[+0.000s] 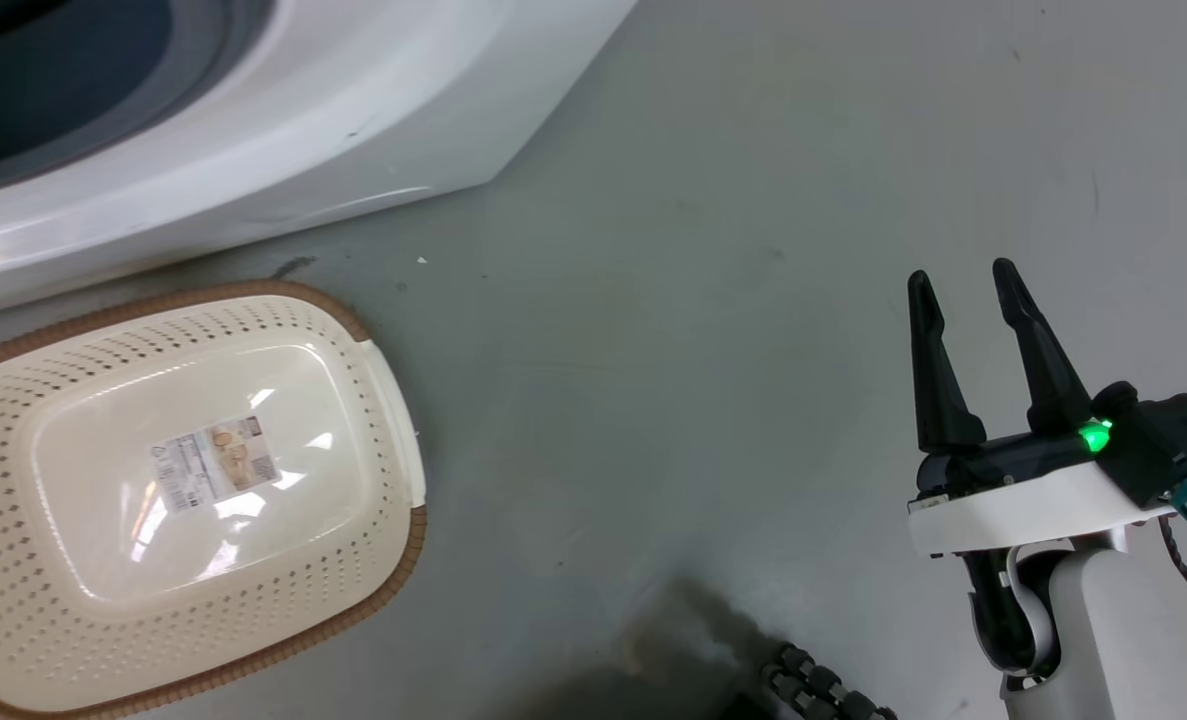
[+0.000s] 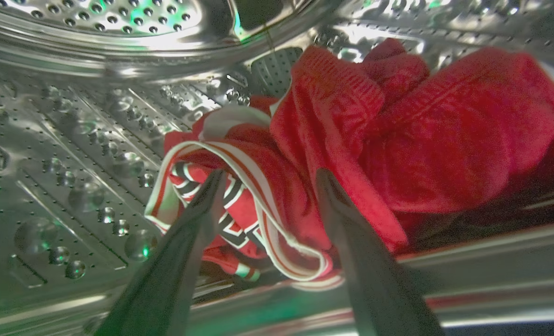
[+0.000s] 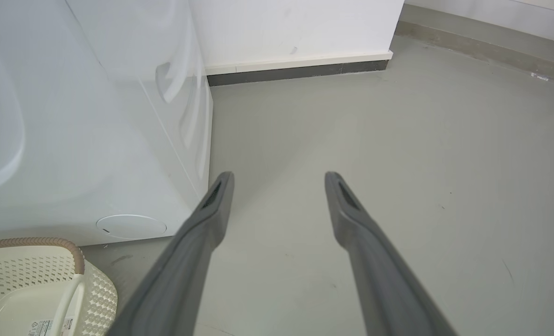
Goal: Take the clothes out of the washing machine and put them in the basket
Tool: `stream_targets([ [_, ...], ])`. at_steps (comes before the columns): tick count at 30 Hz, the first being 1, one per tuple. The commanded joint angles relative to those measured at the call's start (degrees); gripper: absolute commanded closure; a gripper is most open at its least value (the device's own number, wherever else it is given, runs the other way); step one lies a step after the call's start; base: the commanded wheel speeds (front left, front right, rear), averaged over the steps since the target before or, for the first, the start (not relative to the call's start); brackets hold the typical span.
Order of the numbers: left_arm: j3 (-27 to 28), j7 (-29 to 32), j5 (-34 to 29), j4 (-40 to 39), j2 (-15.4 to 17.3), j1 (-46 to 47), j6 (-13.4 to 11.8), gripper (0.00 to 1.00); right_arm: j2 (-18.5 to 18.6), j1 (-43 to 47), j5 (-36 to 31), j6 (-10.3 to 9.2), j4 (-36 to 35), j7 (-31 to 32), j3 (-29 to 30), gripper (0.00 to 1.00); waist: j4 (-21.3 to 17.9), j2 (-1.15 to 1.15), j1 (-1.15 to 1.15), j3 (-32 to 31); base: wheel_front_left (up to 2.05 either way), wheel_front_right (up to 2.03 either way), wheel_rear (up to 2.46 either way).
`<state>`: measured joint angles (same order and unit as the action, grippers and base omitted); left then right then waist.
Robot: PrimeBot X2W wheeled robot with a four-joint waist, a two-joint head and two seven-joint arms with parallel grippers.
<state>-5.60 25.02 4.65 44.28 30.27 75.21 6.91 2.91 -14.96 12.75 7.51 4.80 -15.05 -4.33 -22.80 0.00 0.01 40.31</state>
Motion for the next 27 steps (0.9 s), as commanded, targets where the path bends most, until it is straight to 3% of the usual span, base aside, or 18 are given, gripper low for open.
stream_targets([
  [1, -0.9, 3.2, -0.5, 0.1, 1.1, 1.8, 0.2, 0.0, -0.1, -0.9, 0.7, -0.04, -0.1, -0.1, -0.4, 0.0, -1.4, 0.0, -0.01, 1.5, 0.0, 0.0, 0.0],
  [7, -1.5, 11.5, 0.0, 0.0, 3.0, 3.3, 0.3, 0.0, 0.0, -1.4, 1.6, -0.04, -0.4, -0.1, -1.3, 0.0, -2.4, 0.0, -0.01, 2.9, 0.0, 0.0, 0.0],
  [8, -1.6, 15.7, 0.2, -0.7, 3.7, 3.3, -0.1, 0.0, 0.0, -1.7, 2.1, -0.04, -0.3, -0.1, -1.6, 0.0, -3.0, 0.0, -0.01, 3.5, 0.0, 0.0, 0.0],
  [13, -1.2, 20.5, 0.6, -3.0, 4.4, 1.7, -1.5, 0.0, 0.0, -1.8, 3.0, -0.04, 0.0, -0.1, -1.9, 0.0, -3.7, 0.0, -0.01, 4.1, 0.0, 0.0, 0.0],
  [14, -1.1, 20.9, 0.6, -3.8, 4.5, 1.4, -1.9, 0.1, 0.0, -1.9, 3.0, -0.04, 0.0, -0.1, -1.9, 0.0, -3.7, 0.0, -0.01, 4.2, 0.0, 0.0, 0.0],
  [15, -0.8, 21.7, 1.0, -4.1, 4.5, 0.9, -2.4, 0.57, 0.0, -1.9, 3.1, -0.04, 0.0, -0.1, -1.9, 0.0, -3.8, 0.0, -0.01, 4.2, 0.0, 0.0, 0.0],
  [16, -0.7, 22.2, 1.1, -4.8, 4.5, 0.4, -2.7, 0.86, 0.0, -1.9, 3.2, -0.04, 0.0, -0.1, -1.8, 0.0, -3.9, 0.0, -0.01, 4.2, 0.0, 0.0, 0.0],
  [17, -0.6, 22.4, 1.1, -5.6, 4.7, 0.0, -3.0, 1.0, 0.0, -1.9, 3.3, -0.04, 0.1, -0.1, -1.8, 0.0, -3.9, 0.0, -0.01, 4.2, 0.0, 0.0, 0.0],
  [22, -0.1, 21.0, 1.1, -9.9, 5.2, -2.0, -5.3, 1.0, 0.0, -2.3, 3.2, -0.04, 0.1, -0.1, -1.3, 0.0, -3.9, 0.0, -0.01, 4.3, 0.0, 0.0, 0.0],
  [27, 0.5, 14.4, 0.7, -13.5, 5.2, -4.4, -7.7, 1.0, 0.0, -2.7, 2.5, -0.04, 0.2, -0.1, -0.6, 0.0, -3.1, 0.0, -0.01, 3.3, 0.0, 0.0, 0.0],
])
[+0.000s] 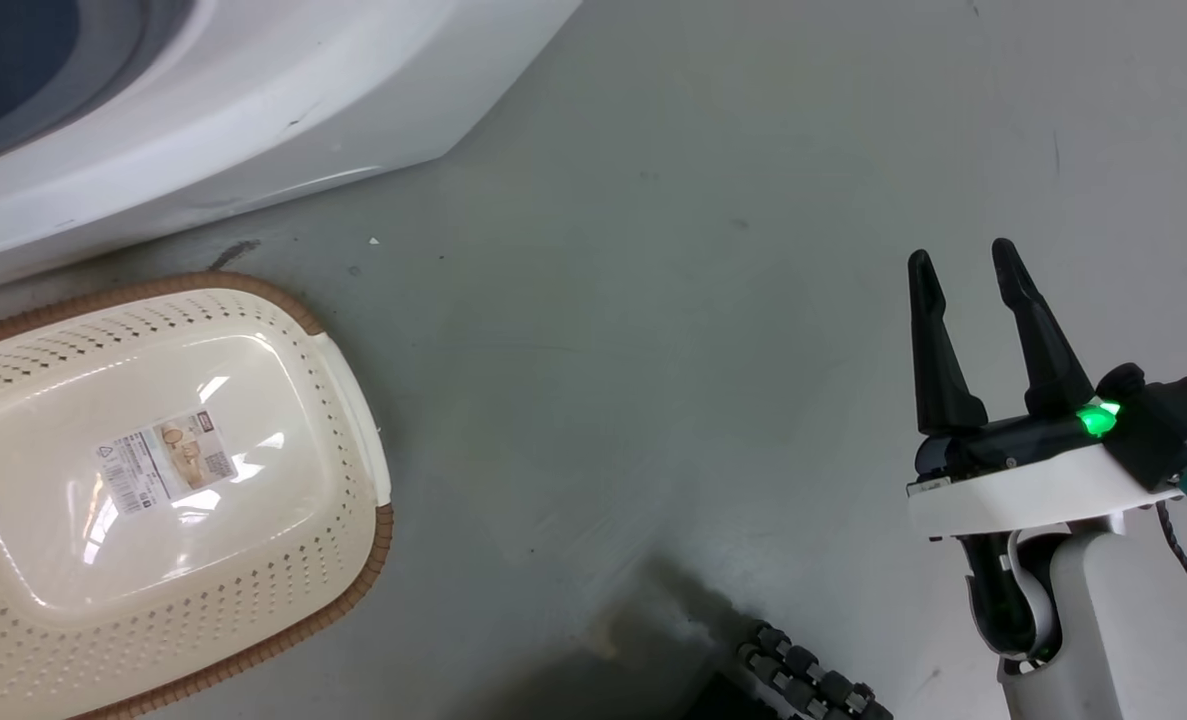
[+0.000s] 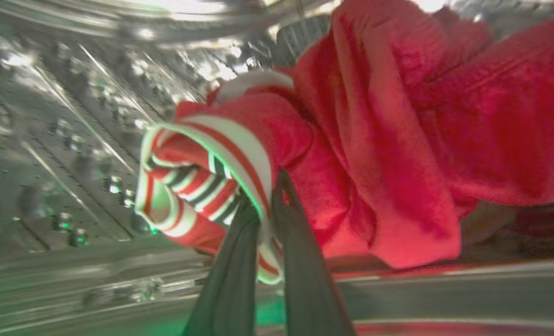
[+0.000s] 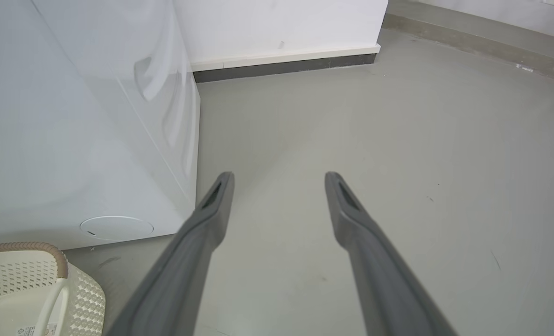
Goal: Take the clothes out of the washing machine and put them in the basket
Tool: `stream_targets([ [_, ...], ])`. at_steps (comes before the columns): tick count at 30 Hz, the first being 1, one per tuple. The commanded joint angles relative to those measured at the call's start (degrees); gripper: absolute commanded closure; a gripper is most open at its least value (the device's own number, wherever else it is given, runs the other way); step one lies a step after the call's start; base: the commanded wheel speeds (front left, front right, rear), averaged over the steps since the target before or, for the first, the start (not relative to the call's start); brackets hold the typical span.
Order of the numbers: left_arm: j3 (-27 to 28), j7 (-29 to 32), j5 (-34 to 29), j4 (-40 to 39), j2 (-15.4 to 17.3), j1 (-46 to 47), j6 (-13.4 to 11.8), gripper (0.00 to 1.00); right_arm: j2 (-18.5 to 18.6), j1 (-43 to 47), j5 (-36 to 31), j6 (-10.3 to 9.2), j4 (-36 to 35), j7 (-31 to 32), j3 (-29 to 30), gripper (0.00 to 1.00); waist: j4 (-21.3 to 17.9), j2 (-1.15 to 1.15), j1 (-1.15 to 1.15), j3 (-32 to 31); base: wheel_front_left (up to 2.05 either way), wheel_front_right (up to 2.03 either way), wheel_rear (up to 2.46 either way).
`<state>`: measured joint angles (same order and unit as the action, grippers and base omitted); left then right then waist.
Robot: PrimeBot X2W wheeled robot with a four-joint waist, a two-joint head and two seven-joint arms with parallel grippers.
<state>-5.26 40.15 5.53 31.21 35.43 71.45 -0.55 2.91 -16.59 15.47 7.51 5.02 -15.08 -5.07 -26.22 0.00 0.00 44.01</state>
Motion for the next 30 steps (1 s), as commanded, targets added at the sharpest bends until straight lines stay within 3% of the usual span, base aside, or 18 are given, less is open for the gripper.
stream_targets([
  [1, 0.2, -2.2, -0.1, -0.8, -0.2, -1.2, -0.6, 1.0, 0.0, -1.0, -0.5, -0.04, 0.0, -0.1, 0.2, 0.0, 0.5, 0.0, 0.0, -0.7, 0.0, 0.0, 0.0],
  [13, 2.3, -23.6, 3.0, -0.1, -4.0, -8.0, -3.5, 1.0, 0.0, 0.5, -2.7, -0.04, 0.0, -0.1, 2.6, 0.0, 3.4, 0.0, 0.0, -6.1, 0.0, 0.0, 0.0],
  [21, 3.3, -38.5, 5.9, 4.0, -7.5, -15.9, -3.0, 1.0, 0.0, 2.7, -4.1, -0.04, 0.8, -0.1, 4.3, 0.0, 5.6, 0.0, 0.0, -12.9, 0.0, 0.0, 0.0],
  [30, 3.4, -48.2, 8.4, 5.8, -10.5, -23.5, -1.6, 1.0, 0.0, 5.7, -6.2, -0.04, 1.4, -0.1, 5.4, 0.0, 8.3, 0.0, 0.0, -21.4, 0.0, 0.0, 0.0],
])
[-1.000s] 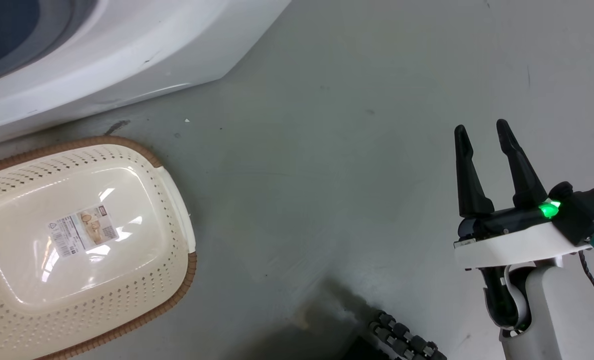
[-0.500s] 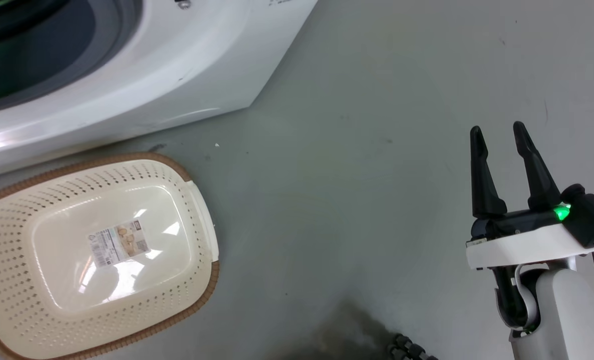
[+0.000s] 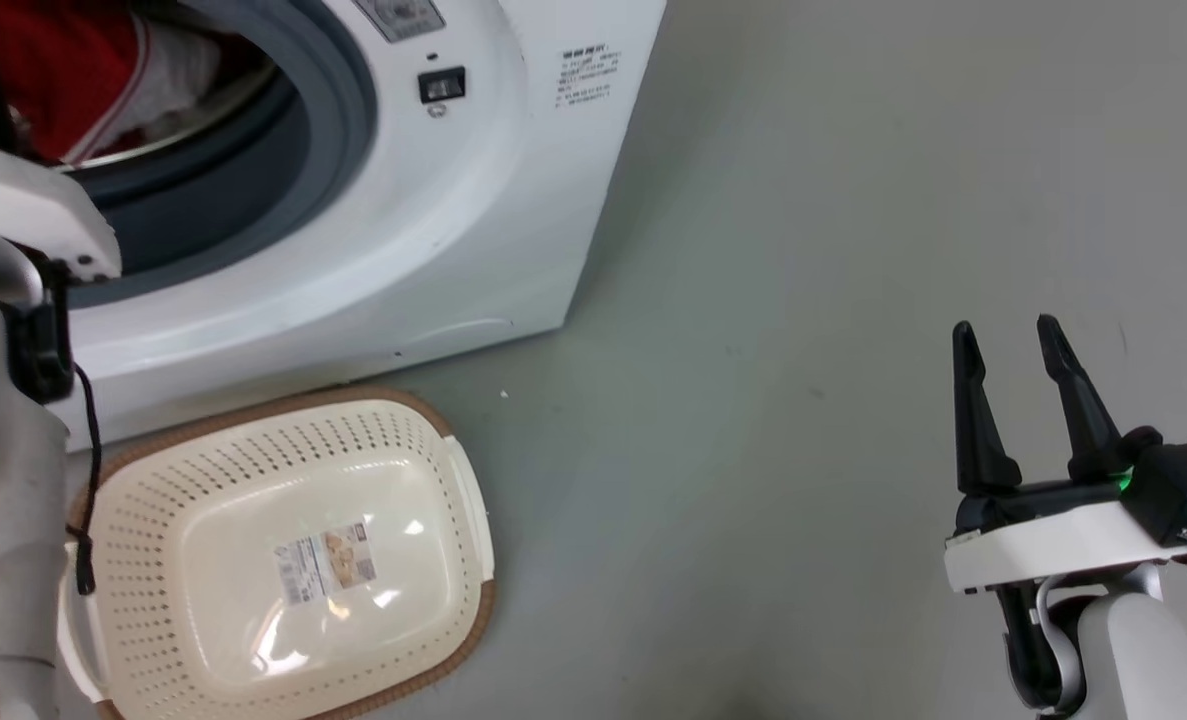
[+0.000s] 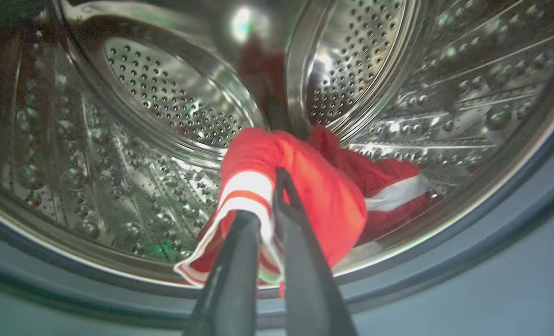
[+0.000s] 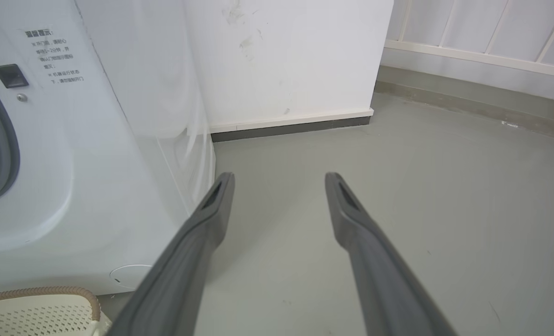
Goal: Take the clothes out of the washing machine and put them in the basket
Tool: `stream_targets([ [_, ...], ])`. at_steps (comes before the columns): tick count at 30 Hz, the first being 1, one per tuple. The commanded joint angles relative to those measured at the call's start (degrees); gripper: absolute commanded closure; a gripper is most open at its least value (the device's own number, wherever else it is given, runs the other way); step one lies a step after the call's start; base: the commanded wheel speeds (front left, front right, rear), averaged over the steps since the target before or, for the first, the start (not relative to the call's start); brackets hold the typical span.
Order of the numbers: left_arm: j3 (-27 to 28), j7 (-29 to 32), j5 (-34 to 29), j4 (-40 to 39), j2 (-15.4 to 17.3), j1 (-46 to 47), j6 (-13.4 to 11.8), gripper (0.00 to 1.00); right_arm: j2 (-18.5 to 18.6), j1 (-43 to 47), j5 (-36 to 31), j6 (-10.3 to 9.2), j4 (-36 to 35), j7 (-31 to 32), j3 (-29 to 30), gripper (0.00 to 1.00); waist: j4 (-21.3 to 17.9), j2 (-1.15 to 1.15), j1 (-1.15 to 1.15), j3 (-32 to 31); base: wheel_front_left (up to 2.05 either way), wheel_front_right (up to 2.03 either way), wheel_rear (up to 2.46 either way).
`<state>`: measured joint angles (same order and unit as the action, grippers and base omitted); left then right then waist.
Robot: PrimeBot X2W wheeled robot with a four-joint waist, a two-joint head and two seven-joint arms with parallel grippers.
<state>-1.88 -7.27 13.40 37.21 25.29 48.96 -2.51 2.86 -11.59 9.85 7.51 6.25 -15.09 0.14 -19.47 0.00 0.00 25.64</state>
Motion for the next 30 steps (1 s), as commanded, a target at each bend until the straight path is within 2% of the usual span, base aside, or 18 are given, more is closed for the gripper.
stream_targets([
  [1, -0.1, -1.3, 0.6, -0.2, -0.6, -1.8, 0.5, 1.0, 0.0, 1.1, -0.7, -0.04, 0.2, -0.1, 0.3, 0.0, 1.9, 0.0, 0.0, -3.9, 0.0, 0.0, 0.0],
  [7, -0.4, -4.2, 1.9, -1.9, -2.3, -6.7, 1.3, 1.0, 0.0, 3.6, -2.3, -0.04, 0.6, 0.1, 1.3, 0.0, 4.0, 0.0, 0.0, -9.4, 0.0, 0.0, 0.0],
  [18, -0.3, -4.0, 5.2, -11.4, -5.0, -17.9, 1.7, 1.0, 0.0, 7.9, -3.5, -0.04, -2.1, 3.0, 2.0, 0.0, 7.7, 0.0, 0.0, -16.3, 0.0, 0.0, 0.0],
  [26, -0.4, -2.3, 6.5, -22.6, -6.1, -29.6, 0.2, 1.0, 0.0, 10.4, -4.0, -0.04, -4.1, 4.9, 2.6, 0.0, 10.1, 0.0, 0.0, -19.2, 0.0, 0.0, 0.0],
  [30, -1.0, -1.2, 7.0, -28.3, -8.0, -36.9, -1.7, 1.0, 0.0, 11.8, -4.3, -0.04, -5.5, 5.9, 3.1, 0.0, 11.9, 0.0, 0.0, -20.0, 0.0, 0.0, 0.0],
])
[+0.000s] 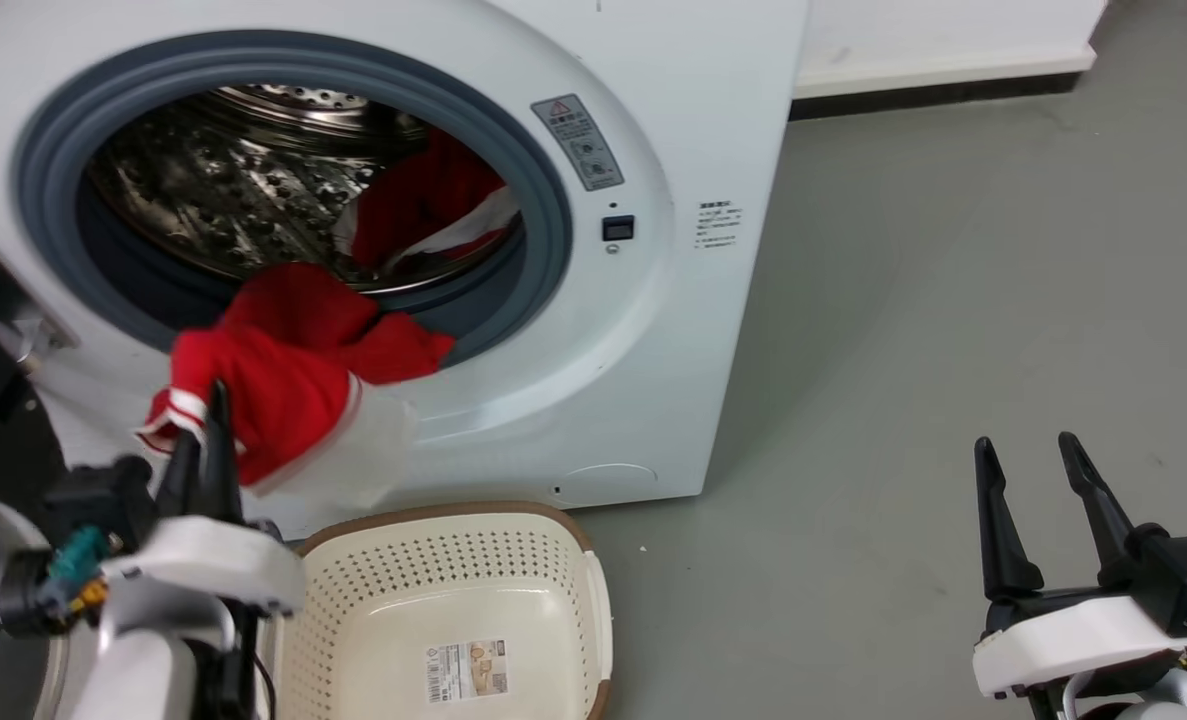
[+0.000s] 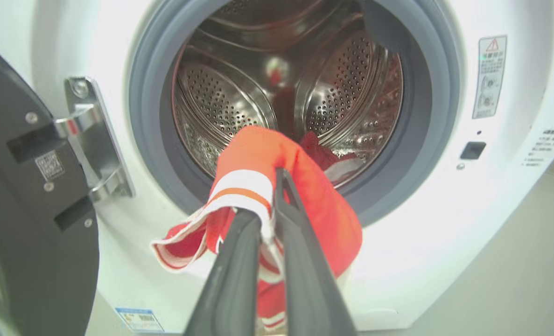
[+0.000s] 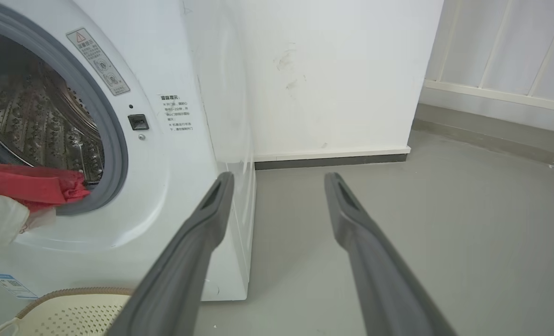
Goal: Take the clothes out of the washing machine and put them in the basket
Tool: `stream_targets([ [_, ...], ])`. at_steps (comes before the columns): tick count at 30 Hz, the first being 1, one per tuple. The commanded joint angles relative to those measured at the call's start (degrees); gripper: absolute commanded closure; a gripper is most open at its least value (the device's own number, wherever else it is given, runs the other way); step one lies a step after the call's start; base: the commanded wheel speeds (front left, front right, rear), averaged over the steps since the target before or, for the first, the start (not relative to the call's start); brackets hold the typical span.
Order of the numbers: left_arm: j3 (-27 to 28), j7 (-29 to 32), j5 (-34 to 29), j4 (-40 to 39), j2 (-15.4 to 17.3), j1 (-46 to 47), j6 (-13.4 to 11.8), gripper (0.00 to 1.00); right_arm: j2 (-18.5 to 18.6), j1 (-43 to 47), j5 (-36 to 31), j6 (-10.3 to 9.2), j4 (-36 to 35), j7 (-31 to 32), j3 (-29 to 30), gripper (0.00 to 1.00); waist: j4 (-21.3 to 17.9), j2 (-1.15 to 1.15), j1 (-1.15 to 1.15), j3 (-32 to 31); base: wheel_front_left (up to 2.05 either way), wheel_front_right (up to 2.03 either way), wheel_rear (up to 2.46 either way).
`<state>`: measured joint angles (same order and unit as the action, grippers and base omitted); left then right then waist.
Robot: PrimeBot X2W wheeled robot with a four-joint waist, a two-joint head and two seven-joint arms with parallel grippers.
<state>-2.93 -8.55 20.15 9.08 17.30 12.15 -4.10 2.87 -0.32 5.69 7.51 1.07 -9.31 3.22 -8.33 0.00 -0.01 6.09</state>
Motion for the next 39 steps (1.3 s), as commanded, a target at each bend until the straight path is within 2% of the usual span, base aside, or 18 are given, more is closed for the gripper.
stream_targets([
  [1, -0.4, 0.7, 0.4, -1.2, -0.6, -1.9, -0.3, 1.0, 0.0, 0.8, -0.3, -0.04, -0.5, 0.3, 0.1, 0.0, 1.2, 0.0, 0.01, -0.5, 0.0, 0.0, 0.0],
  [7, -3.8, 4.2, 1.6, -2.7, -3.6, -10.2, -0.7, 1.0, 0.0, 1.0, -0.8, -0.04, -2.4, 1.6, 0.5, 0.0, 3.6, 0.0, 0.01, 0.0, 0.0, 0.0, 0.0],
  [16, -9.2, 6.8, 2.6, 6.2, -8.2, -14.0, 0.2, 1.0, 0.0, -1.2, -0.8, -0.04, -4.2, 2.1, 0.0, 0.0, 3.2, 0.0, 0.01, 4.7, 0.0, 0.0, 0.0],
  [25, -9.1, 3.1, 2.2, 20.3, -8.4, -4.5, 1.1, 1.0, 0.0, -5.5, -0.5, -0.04, -5.4, 1.5, 0.5, 0.0, -0.5, 0.0, 0.01, 14.7, 0.0, 0.0, 0.0],
  [39, -7.2, 0.1, 2.3, 45.2, -4.5, 18.3, 2.6, 1.0, 0.0, -12.6, 1.8, -0.04, -3.6, -2.0, 0.3, 0.0, -6.3, 0.0, 0.01, 31.5, 0.0, 0.0, 0.0],
])
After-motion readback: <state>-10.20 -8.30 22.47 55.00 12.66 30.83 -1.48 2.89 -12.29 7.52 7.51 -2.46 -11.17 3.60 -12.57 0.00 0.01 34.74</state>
